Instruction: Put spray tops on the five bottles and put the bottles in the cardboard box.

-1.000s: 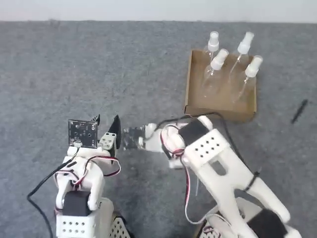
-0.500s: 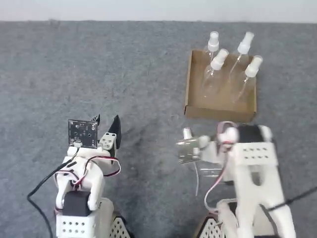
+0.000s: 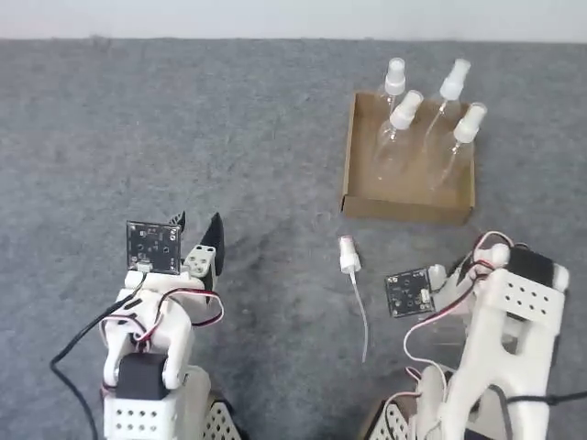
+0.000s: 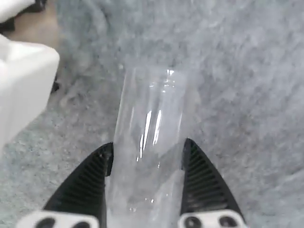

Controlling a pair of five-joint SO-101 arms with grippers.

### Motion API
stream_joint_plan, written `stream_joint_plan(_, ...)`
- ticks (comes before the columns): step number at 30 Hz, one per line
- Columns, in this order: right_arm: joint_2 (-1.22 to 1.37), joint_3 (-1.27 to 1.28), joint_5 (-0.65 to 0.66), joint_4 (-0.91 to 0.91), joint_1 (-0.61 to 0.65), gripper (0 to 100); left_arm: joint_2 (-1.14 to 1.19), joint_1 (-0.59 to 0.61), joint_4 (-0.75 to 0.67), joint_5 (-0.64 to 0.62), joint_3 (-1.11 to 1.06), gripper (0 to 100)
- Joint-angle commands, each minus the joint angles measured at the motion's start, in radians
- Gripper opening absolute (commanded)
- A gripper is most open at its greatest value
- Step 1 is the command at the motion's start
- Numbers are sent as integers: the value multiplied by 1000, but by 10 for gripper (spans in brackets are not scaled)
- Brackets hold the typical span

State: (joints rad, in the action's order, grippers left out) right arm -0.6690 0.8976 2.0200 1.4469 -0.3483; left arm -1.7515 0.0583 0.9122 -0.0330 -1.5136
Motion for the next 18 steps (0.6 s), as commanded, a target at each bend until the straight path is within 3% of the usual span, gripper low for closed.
stream_joint_plan(1,-36,23,14,-76,-56,122,-14,0,-31,-2,30,152)
stream_joint_plan(6,-47,135,8,-260,-116,194,-14,-2,-29,-2,30,152)
stream_joint_plan(9,-48,153,-75,-335,-133,198,-14,-2,-29,-2,30,152)
stream_joint_plan(13,-48,127,-269,-381,-119,195,-14,-2,-29,-2,30,152)
stream_joint_plan(18,-48,40,-626,-378,-97,194,-14,-2,-29,-2,30,152)
